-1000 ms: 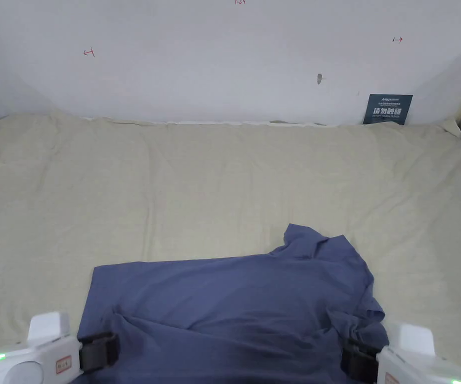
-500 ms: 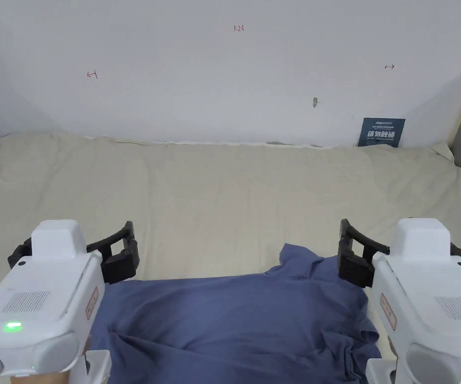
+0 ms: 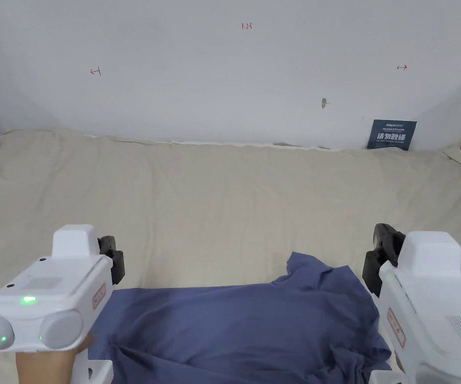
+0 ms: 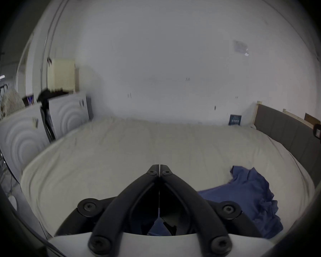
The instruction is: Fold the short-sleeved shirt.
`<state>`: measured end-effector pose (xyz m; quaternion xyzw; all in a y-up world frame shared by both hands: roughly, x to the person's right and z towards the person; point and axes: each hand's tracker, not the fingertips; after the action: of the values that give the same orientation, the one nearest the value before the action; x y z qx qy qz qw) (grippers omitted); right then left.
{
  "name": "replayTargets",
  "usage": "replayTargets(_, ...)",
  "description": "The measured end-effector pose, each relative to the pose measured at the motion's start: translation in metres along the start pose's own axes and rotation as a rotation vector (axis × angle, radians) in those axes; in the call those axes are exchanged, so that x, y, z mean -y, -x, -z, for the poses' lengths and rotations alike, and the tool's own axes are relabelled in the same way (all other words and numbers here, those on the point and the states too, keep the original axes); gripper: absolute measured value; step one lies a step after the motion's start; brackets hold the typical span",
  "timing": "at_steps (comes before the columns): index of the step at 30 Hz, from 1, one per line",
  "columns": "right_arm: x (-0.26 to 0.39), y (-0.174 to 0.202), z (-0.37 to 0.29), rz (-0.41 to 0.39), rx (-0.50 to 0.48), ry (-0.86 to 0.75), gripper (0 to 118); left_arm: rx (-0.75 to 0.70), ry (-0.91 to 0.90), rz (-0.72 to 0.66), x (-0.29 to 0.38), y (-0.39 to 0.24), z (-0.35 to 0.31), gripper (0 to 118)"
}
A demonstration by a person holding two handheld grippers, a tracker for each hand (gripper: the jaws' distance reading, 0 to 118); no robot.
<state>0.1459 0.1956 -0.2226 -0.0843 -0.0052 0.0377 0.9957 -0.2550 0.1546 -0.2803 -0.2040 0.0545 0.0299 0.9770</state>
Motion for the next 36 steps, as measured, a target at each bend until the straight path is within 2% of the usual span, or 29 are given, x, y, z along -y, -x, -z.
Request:
replayTargets(4, 0.006, 0.000, 0.025, -0.001, -0.004, 0.034, 1, 0.044, 0.197, -0.053, 0.002, 0.028, 0.069, 0)
replayTargets(7, 0.012, 0.002, 0.045, -0.002, -0.004, 0.065, 1, 0.011, 0.327, -0.034, 0.009, 0.048, 0.121, 0)
replayTargets(9, 0.018, 0.002, 0.060, -0.003, -0.001, 0.088, 1, -0.015, 0.350, -0.018, 0.020, 0.057, 0.148, 7)
replayTargets(10, 0.021, 0.002, 0.067, -0.001, 0.000, 0.102, 1, -0.023, 0.382, -0.006, 0.025, 0.062, 0.161, 18)
replayTargets(12, 0.029, 0.002, 0.082, 0.004, 0.001, 0.135, 1, -0.006, 0.468, -0.045, 0.036, 0.072, 0.185, 76)
replayTargets(13, 0.034, 0.002, 0.089, 0.007, 0.002, 0.151, 1, -0.003, 0.516, -0.063, 0.042, 0.077, 0.197, 96)
replayTargets(14, 0.037, 0.002, 0.094, 0.009, 0.003, 0.163, 1, -0.023, 0.535, -0.077, 0.048, 0.079, 0.205, 107)
replayTargets(19, 0.058, -0.003, 0.123, 0.043, 0.011, 0.242, 1, -0.090, 0.582, -0.051, 0.076, 0.086, 0.236, 104)
replayTargets(20, 0.062, -0.004, 0.128, 0.051, 0.012, 0.258, 1, -0.084, 0.604, -0.055, 0.082, 0.087, 0.236, 101)
replayTargets(21, 0.066, -0.007, 0.133, 0.059, 0.011, 0.274, 1, -0.068, 0.629, -0.063, 0.087, 0.086, 0.238, 90)
replayTargets(23, 0.075, -0.012, 0.143, 0.078, 0.016, 0.314, 1, -0.046, 0.641, -0.058, 0.097, 0.080, 0.240, 54)
replayTargets(25, 0.084, -0.020, 0.158, 0.108, 0.012, 0.374, 1, -0.077, 0.596, -0.022, 0.096, 0.074, 0.233, 51)
replayTargets(26, 0.088, -0.024, 0.165, 0.113, 0.015, 0.390, 2, -0.068, 0.594, -0.020, 0.094, 0.072, 0.233, 36)
replayTargets(27, 0.092, -0.029, 0.176, 0.121, 0.020, 0.425, 2, -0.063, 0.577, -0.008, 0.091, 0.069, 0.231, 14)
replayTargets(28, 0.097, -0.033, 0.189, 0.113, 0.031, 0.458, 2, -0.052, 0.564, 0.005, 0.091, 0.065, 0.225, 3)
replayTargets(29, 0.101, -0.038, 0.202, 0.117, 0.041, 0.486, 8, -0.053, 0.559, 0.005, 0.088, 0.061, 0.223, 3)
replayTargets(30, 0.106, -0.045, 0.214, 0.132, 0.054, 0.514, 22, -0.049, 0.546, 0.013, 0.085, 0.059, 0.219, 3)
replayTargets(32, 0.117, -0.055, 0.243, 0.163, 0.056, 0.587, 64, -0.037, 0.473, 0.040, 0.077, 0.056, 0.206, 3)
replayTargets(33, 0.123, -0.059, 0.258, 0.164, 0.046, 0.631, 78, -0.028, 0.455, 0.034, 0.072, 0.056, 0.199, 3)
replayTargets(35, 0.139, -0.066, 0.282, 0.154, 0.062, 0.684, 101, 0.004, 0.439, -0.012, 0.062, 0.056, 0.189, 3)
replayTargets(36, 0.149, -0.066, 0.294, 0.133, 0.079, 0.711, 108, 0.011, 0.427, -0.022, 0.058, 0.056, 0.182, 3)
